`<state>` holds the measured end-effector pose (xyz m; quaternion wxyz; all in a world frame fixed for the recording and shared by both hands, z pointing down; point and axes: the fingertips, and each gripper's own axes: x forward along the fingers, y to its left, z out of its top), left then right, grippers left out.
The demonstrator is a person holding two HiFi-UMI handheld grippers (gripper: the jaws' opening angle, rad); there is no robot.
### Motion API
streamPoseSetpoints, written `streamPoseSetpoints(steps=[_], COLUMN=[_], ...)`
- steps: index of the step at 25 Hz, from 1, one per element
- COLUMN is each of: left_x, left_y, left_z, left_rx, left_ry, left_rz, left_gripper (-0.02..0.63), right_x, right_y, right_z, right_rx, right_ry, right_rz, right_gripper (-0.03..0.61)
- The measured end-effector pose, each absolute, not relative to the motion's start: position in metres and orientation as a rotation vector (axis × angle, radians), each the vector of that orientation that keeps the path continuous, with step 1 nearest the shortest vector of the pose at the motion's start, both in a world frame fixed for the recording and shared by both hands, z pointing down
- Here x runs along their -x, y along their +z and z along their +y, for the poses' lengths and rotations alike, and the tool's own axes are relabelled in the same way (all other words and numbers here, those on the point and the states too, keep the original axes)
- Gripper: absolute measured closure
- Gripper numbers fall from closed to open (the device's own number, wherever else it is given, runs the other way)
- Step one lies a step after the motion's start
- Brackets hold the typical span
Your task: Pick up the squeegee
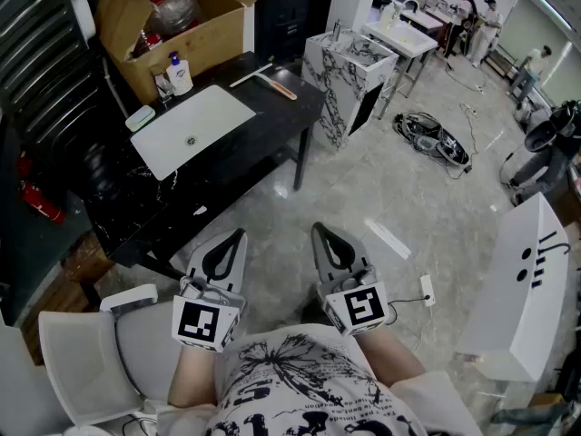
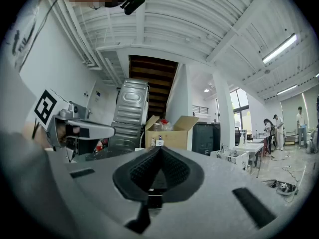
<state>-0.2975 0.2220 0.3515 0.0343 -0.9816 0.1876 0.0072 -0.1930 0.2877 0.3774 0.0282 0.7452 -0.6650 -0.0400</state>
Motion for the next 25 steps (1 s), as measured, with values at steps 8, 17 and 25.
streamPoseSetpoints(steps=[8, 17, 25], left_x=[0.290, 0.278, 0.247], left_y=[0.352, 0.355, 0.370], left_z=[0.225, 0.225, 0.202], left_rx=[3.006, 3.010, 3.010], left_ry=[0.015, 0.013, -0.042], left_rz=[0.563, 0.553, 0.607], left_gripper=[0.603, 0.603, 0.603], right_x=[0.190, 0.174, 0.139], right_y=[0.373, 0.379, 0.390], right_z=[0.286, 0.285, 0.262], right_rx=[-2.267, -2.315, -2.296], right_ry=[-0.121, -0.043, -0.014], right_rz=[-2.045, -2.057, -2.084], right_gripper=[0.588, 0.588, 0.586])
